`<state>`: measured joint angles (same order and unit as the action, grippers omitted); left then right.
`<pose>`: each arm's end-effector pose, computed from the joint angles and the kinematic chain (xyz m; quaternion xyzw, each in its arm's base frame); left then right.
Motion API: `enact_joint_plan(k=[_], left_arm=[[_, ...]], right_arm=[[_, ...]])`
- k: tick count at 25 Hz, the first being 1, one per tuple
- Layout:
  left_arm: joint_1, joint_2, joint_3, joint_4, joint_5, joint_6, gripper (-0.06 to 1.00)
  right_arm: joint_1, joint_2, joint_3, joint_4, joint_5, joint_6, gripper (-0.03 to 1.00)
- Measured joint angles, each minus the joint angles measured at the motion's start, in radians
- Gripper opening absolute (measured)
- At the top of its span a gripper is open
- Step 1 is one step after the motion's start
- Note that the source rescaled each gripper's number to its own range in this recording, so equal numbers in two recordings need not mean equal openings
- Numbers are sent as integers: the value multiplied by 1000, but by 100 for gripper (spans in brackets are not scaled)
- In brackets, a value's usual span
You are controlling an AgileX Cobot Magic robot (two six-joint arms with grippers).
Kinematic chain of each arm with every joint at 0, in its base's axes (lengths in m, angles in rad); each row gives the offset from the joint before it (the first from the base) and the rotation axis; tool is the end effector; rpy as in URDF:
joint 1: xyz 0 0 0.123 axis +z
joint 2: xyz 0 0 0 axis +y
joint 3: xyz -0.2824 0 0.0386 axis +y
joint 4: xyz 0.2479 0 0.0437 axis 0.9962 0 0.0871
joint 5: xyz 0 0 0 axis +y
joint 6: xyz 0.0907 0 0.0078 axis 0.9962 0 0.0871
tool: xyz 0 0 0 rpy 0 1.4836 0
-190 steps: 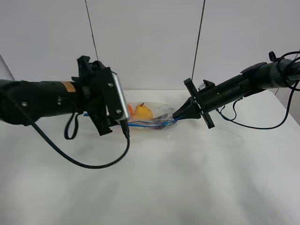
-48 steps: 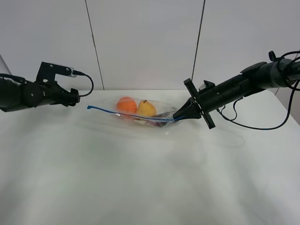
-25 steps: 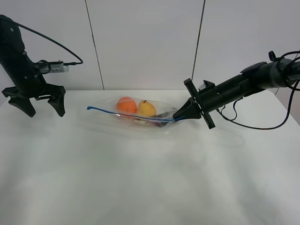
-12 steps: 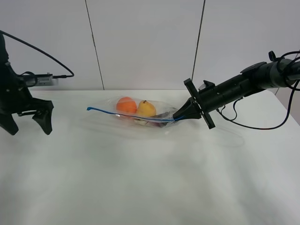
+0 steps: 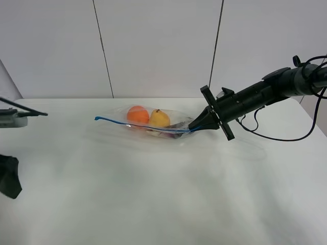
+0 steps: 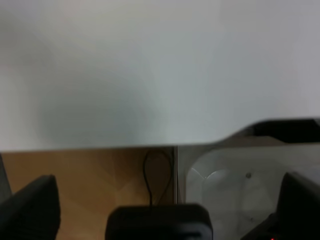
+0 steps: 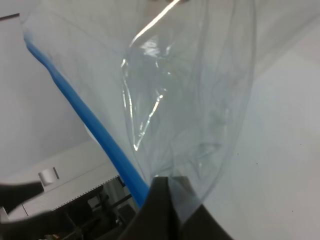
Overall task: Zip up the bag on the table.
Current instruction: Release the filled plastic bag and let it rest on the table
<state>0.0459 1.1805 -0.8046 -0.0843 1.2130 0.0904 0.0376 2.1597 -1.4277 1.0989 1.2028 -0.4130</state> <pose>0.1813 0.0011 0.2580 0.0088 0.9986 -0.0375 0.0371 0.4023 0.0909 0.1527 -0.0582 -0.8799 -0.4706 0.0304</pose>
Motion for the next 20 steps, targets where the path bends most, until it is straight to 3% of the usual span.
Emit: enact_joint_plan(k=[8,15,20], left_arm=[[-9,-289,197,-2,-89,-11,100],[-133,-406,202,-2,-99,-18,100],[-144,-497,212,-4,-67,-25,100]], right_arm=[[0,0,0,0,0,0,0],[0,0,0,0,0,0,0],[0,0,0,0,0,0,0]])
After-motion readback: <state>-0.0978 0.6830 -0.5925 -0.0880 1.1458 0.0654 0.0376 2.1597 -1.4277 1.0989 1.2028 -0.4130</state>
